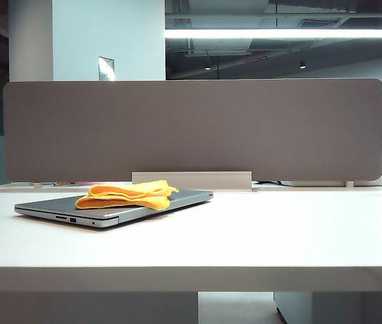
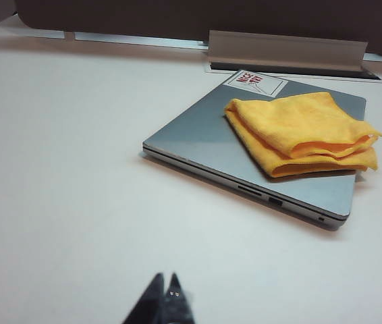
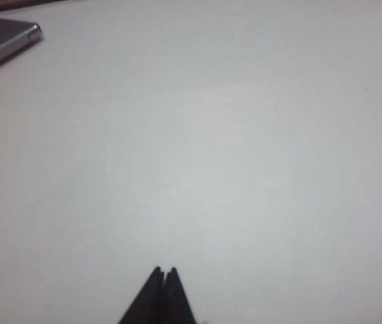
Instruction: Pick up the yellow rag and put it over the laptop.
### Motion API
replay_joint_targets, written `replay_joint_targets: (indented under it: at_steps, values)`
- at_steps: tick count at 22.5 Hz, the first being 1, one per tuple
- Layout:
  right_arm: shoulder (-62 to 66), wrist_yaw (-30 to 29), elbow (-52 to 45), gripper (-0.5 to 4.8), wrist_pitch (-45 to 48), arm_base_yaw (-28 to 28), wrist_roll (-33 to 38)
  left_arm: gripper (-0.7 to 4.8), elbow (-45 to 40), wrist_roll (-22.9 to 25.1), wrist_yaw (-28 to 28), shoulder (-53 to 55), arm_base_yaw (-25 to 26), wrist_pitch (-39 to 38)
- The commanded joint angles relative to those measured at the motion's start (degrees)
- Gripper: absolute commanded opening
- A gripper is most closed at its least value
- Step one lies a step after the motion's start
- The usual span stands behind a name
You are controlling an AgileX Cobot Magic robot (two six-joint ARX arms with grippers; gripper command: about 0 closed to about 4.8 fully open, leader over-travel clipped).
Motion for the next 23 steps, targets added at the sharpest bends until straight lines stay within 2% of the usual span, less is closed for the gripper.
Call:
replay_joint_targets:
  at_steps: [1,8,14,23]
  values:
    - [0.09,-0.11,-0.35,-0.01,-0.07,0.07,0.15,-0.06,0.17,0.02,0.24,0.07,0.15,0.55]
    - [-0.31,-0.11,-0.35,-0.01,-0.42,0.13,0.15,-0.06,0.17,0.02,0.22,0.07,0.17,0.55]
    - [-7.52,-0.13,-0.35,-0.01,-1.09,-0.07,0.15,-0.06,0.17,0.02,0.22,0.07,0.17,0.52]
    - [-10.12,-0.13,-0.33,-0.01,-0.98,-2.36,0.15,-0.06,0.17,0.02,0.22,0.07,0.17,0.55]
